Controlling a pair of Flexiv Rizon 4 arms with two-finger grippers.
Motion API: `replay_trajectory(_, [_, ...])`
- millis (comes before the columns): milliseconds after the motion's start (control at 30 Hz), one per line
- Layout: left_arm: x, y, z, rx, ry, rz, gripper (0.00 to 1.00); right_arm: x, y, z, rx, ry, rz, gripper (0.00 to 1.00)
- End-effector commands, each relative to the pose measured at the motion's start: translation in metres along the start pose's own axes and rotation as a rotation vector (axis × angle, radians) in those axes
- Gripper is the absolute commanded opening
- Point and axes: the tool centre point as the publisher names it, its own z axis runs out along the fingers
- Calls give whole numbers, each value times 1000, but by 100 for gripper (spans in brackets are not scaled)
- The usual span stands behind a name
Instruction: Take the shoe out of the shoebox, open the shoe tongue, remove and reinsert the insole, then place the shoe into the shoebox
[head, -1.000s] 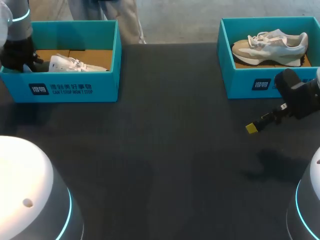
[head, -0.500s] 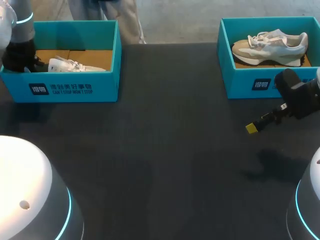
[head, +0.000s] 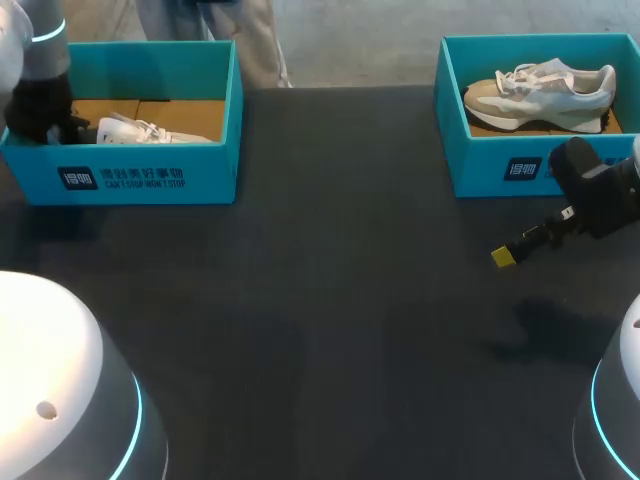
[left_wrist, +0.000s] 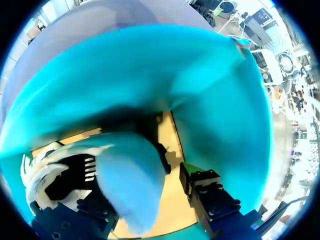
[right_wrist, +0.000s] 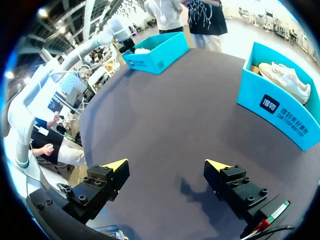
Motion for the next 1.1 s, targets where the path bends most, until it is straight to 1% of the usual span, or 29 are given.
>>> replay_trajectory(33, [1,-4,-17,-25,-19,-3,58,0,0,0,0,-1,0,100])
replay_trajectory(133, [1,-4,-29,-47,-30,-5,59,0,0,0,0,-1,0,100])
replay_trajectory(200, [0,-3,-36,-66,-39,-7,53,0,0,0,0,-1,0,100])
replay_trajectory(300, [0,-2,-49,-90,-64,-10,51,0,0,0,0,-1,0,100])
replay_trajectory(400, [-1,0,-59,-100,-103,-16,57,0,0,0,0,-1,0,100])
replay_trajectory(533, [-3,2,-74,-129,-123,-18,57,0,0,0,0,-1,0,100])
replay_trajectory(700, [-1,0,-99,-177,-137,-32,63,0,0,0,0,-1,0,100])
replay_trajectory(733, [0,-1,-105,-188,-145,-34,61,0,0,0,0,-1,0,100])
replay_trajectory(833, [2,-3,-121,-215,-149,-48,61,0,0,0,0,-1,0,100])
replay_trajectory(933, [4,-6,-136,-232,-155,-82,64,0,0,0,0,-1,0,100])
replay_trajectory(1033, [7,-10,-148,-243,-181,-117,70,0,0,0,0,-1,0,100])
replay_trajectory(1067, [7,-12,-151,-247,-188,-122,73,0,0,0,0,-1,0,100])
replay_trajectory(1100, [7,-13,-154,-252,-189,-131,80,0,0,0,0,-1,0,100])
